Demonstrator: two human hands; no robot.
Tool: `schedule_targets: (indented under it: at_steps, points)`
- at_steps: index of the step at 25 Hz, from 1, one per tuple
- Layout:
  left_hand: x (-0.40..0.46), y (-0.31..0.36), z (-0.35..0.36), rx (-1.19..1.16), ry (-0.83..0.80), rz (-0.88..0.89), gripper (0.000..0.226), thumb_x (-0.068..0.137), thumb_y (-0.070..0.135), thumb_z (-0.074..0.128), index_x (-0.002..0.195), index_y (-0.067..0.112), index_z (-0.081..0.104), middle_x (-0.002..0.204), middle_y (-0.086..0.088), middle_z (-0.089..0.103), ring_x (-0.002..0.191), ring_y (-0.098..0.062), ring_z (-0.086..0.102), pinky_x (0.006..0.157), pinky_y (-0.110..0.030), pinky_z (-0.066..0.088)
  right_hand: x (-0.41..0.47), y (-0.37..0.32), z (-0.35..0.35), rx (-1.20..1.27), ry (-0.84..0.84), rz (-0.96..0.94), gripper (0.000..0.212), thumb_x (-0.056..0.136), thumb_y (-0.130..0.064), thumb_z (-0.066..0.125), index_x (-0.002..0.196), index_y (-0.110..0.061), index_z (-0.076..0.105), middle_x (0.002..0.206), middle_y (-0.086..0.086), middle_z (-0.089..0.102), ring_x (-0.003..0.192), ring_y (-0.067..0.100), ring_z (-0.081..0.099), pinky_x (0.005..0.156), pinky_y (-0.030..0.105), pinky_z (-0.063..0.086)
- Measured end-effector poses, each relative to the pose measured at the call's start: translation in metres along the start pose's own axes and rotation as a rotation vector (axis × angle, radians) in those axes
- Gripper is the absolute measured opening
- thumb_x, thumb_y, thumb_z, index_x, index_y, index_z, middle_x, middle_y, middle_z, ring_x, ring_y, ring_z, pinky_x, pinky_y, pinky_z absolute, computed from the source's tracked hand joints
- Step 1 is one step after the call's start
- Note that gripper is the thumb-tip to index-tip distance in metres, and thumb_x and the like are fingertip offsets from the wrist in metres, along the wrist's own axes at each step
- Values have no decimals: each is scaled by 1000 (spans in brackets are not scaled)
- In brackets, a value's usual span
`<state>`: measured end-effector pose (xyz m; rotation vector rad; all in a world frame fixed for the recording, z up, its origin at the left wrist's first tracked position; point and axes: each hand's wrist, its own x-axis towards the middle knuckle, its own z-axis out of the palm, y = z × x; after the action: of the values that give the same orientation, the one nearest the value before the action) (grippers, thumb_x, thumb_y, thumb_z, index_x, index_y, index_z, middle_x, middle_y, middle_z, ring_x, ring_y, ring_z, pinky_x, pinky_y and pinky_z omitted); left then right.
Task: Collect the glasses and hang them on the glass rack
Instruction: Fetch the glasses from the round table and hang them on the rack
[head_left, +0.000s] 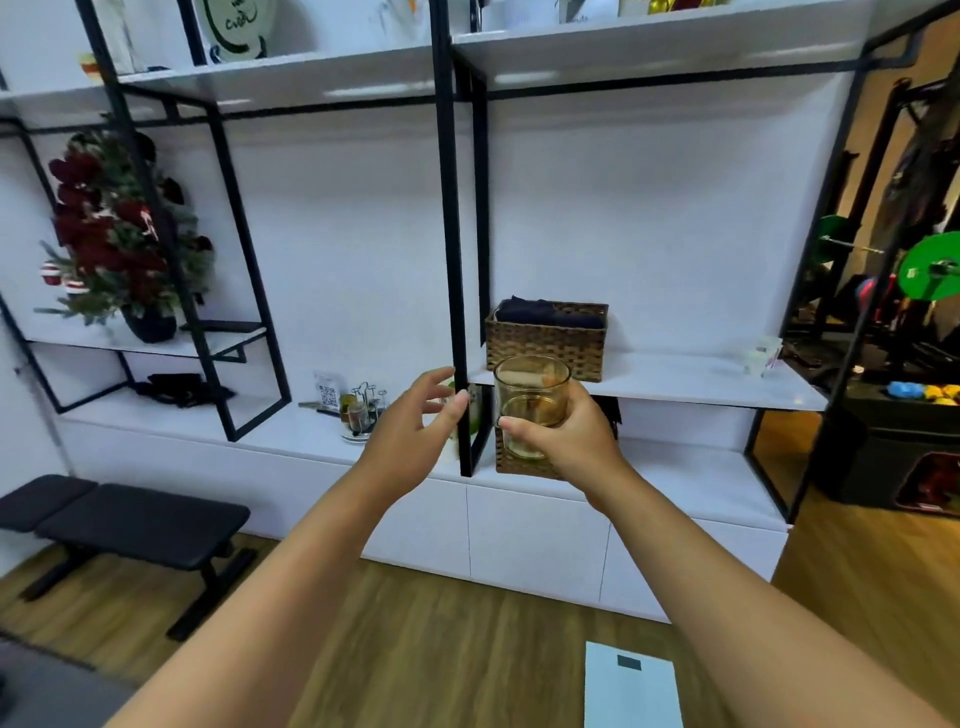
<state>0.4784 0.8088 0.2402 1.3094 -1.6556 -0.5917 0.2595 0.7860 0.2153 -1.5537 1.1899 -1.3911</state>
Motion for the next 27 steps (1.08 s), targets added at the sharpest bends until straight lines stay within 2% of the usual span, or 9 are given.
schedule_targets:
  at_steps: [3, 5, 8, 12, 14, 18, 22, 25, 27]
  points:
    - [42, -34, 0, 4, -8, -16, 48, 99, 58, 56, 144, 42, 51, 130, 17, 62, 120, 0, 59, 103, -36, 49, 50, 23, 23, -28, -21, 9, 70, 63, -52, 96, 122, -39, 61, 108, -18, 75, 98, -1, 71, 72, 17, 56]
    - [76, -63, -6, 22, -12, -24, 49, 98, 60, 56, 144, 44, 50, 130, 17, 62, 121, -2, 59, 104, -38, 50, 89, 39, 48, -44, -32, 15, 73, 61, -57, 94, 123, -42, 60, 112, -18, 73, 101, 1, 69, 71, 18, 55]
    - [136, -108, -22, 39, -13, -39, 51, 97, 63, 56, 144, 45, 50, 131, 16, 62, 121, -4, 59, 102, -39, 51, 153, 63, 86, -28, -26, 36, 71, 55, -60, 94, 115, -45, 60, 105, -22, 75, 98, -1, 71, 71, 14, 56]
    - [208, -157, -50, 60, 13, -66, 52, 96, 63, 56, 144, 45, 49, 131, 15, 62, 119, -7, 61, 102, -38, 52, 231, 87, 137, -13, -63, 52, 77, 56, -54, 97, 122, -39, 61, 110, -15, 77, 101, 1, 73, 89, 30, 60]
    - [239, -176, -63, 47, 23, -77, 51, 97, 61, 57, 144, 44, 50, 132, 14, 62, 119, -7, 61, 102, -41, 53, 264, 94, 160, -7, -96, 56, 79, 57, -53, 97, 125, -37, 60, 114, -12, 76, 105, 5, 72, 93, 34, 60]
    - [293, -206, -80, 17, 37, -75, 54, 92, 69, 57, 141, 47, 51, 130, 17, 62, 117, -3, 61, 104, -41, 51, 319, 105, 200, 15, -128, 44, 67, 60, -49, 98, 115, -40, 59, 107, -18, 75, 93, -9, 69, 78, 18, 54]
    - [351, -236, -87, 7, 40, -53, 68, 81, 82, 56, 142, 51, 49, 133, 17, 61, 121, -3, 59, 98, -33, 53, 379, 121, 237, 18, -181, 41, 70, 59, -53, 96, 117, -42, 58, 110, -17, 73, 97, -7, 69, 83, 22, 55]
    - [395, -260, -91, 38, 77, -36, 76, 78, 85, 58, 145, 52, 45, 134, 19, 60, 122, 2, 56, 86, -22, 50, 427, 138, 268, 66, -231, 39, 69, 60, -51, 95, 117, -43, 58, 102, -22, 76, 95, -7, 71, 76, 14, 53]
    - [421, -278, -94, 56, 103, -48, 83, 73, 87, 61, 146, 52, 43, 134, 24, 59, 120, 5, 55, 88, -22, 49, 457, 151, 289, 98, -274, 44, 66, 63, -45, 94, 118, -42, 58, 100, -26, 75, 95, -6, 72, 77, 15, 53]
